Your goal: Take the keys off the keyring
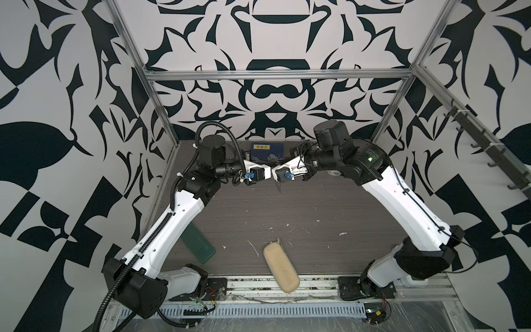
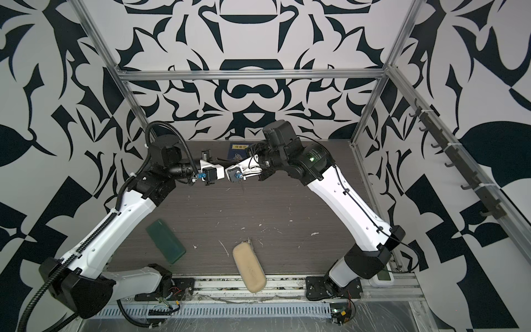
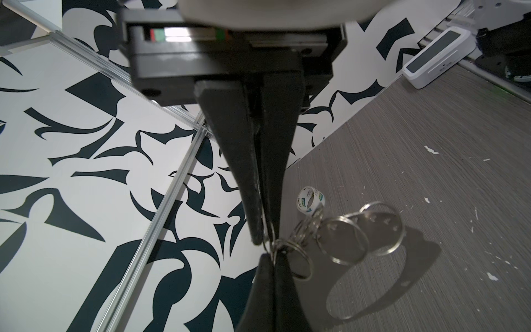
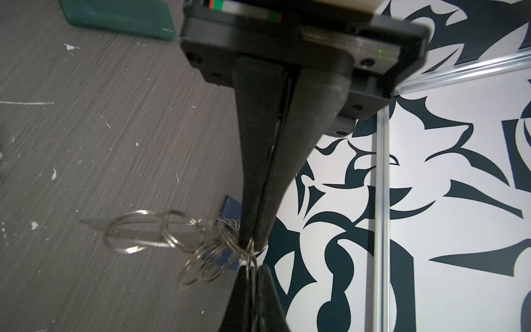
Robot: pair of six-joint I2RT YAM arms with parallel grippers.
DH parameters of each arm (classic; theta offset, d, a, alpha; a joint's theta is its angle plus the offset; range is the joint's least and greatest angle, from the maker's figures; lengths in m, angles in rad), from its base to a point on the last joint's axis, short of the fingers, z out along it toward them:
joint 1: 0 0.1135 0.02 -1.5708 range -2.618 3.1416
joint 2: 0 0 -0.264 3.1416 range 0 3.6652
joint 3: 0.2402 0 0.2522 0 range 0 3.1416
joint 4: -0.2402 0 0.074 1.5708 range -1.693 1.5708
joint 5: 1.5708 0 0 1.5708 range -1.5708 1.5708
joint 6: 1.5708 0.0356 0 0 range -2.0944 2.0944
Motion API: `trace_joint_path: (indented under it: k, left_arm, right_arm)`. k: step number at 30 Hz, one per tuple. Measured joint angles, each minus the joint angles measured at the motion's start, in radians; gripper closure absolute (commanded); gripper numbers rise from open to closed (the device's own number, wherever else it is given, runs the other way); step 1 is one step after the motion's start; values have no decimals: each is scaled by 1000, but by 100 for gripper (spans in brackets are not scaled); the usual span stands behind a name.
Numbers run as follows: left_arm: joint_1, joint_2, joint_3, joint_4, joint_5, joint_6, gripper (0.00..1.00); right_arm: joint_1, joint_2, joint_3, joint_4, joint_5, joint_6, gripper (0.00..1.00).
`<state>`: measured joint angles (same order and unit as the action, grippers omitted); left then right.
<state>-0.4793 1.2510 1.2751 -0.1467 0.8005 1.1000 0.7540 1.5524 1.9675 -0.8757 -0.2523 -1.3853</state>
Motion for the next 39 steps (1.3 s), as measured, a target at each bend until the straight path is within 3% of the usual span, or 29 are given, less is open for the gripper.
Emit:
trace_joint_path:
  k: [11,18,39]
  left_arm:
    - [0,-13,-24,48,19,-42,100]
    - [1,-25,-33,121,45,-87,100]
    - [0,-27,-58,240,87,-152,100]
  right_arm:
    - [11,1,25,-31,23,-29,100]
    - [16,7,78,-51,12,-3,88]
    - [23,41,73,22,82,-8,78]
